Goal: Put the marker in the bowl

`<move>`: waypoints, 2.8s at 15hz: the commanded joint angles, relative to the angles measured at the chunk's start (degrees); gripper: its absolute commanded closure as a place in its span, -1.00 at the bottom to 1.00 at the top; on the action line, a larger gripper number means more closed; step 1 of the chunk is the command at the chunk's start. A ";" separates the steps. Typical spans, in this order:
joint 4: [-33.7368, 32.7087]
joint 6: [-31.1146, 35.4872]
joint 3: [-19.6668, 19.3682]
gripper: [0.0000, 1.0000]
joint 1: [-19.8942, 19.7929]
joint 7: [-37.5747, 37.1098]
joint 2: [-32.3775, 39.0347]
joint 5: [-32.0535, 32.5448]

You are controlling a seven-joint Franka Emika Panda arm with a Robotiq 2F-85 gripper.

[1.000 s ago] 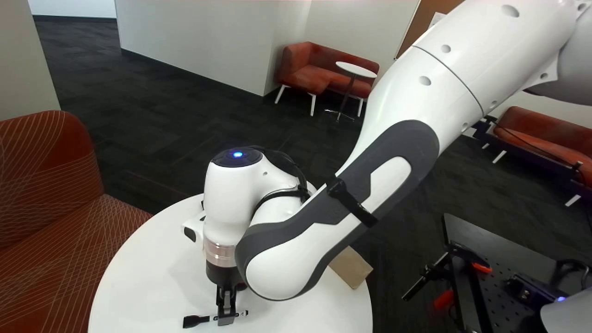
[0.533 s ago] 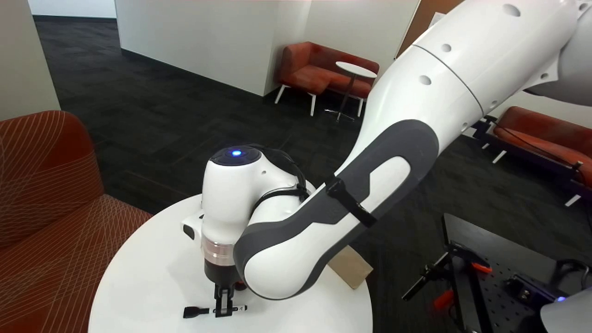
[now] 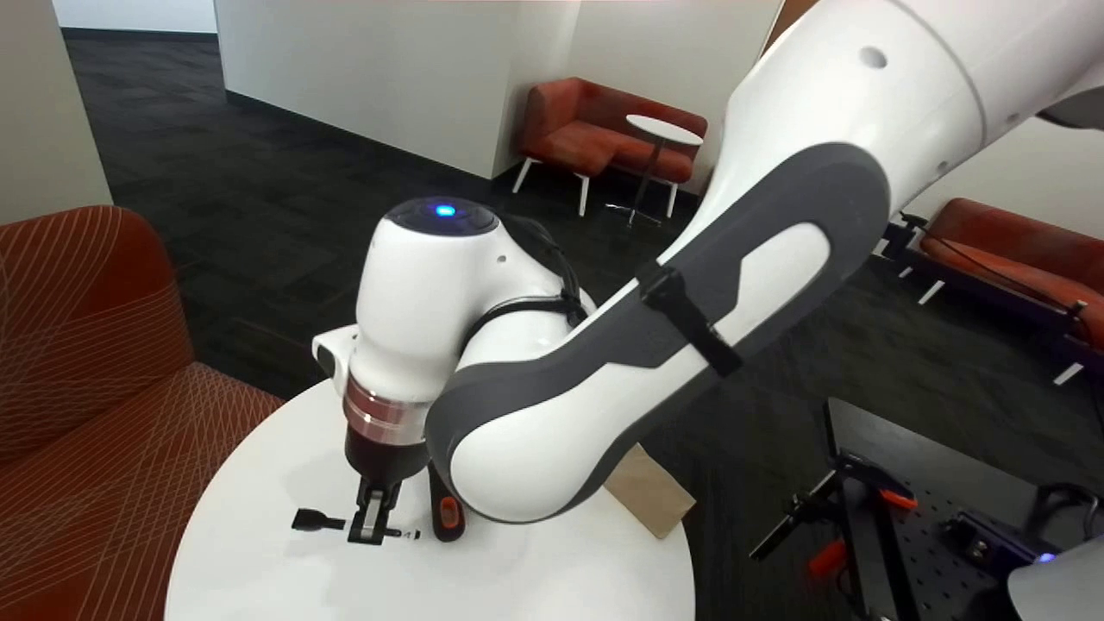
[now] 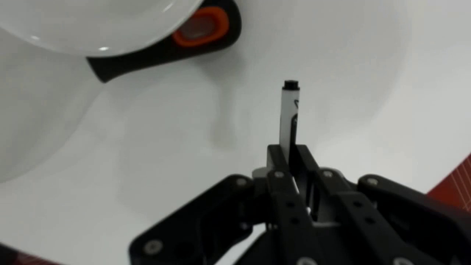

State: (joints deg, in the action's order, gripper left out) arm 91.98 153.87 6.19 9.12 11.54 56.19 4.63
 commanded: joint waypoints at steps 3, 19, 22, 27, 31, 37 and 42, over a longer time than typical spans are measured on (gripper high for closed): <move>11.82 5.43 -6.96 0.94 4.10 -10.98 -13.30 1.93; 29.43 21.76 -16.47 0.94 5.52 -23.15 -16.09 0.13; 30.52 23.55 -15.77 0.94 5.08 -22.41 -15.16 -1.10; 30.43 23.41 -14.72 0.25 4.53 -21.71 -13.88 -2.36; 30.48 23.49 -14.28 -0.33 4.51 -21.45 -13.75 -2.62; 30.94 24.47 -14.11 -1.00 4.51 -21.34 -14.26 -2.67; 33.30 28.13 -14.66 -1.00 5.77 -21.05 -17.12 -2.83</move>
State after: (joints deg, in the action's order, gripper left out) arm 121.84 179.37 -8.20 14.07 -10.57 42.50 3.05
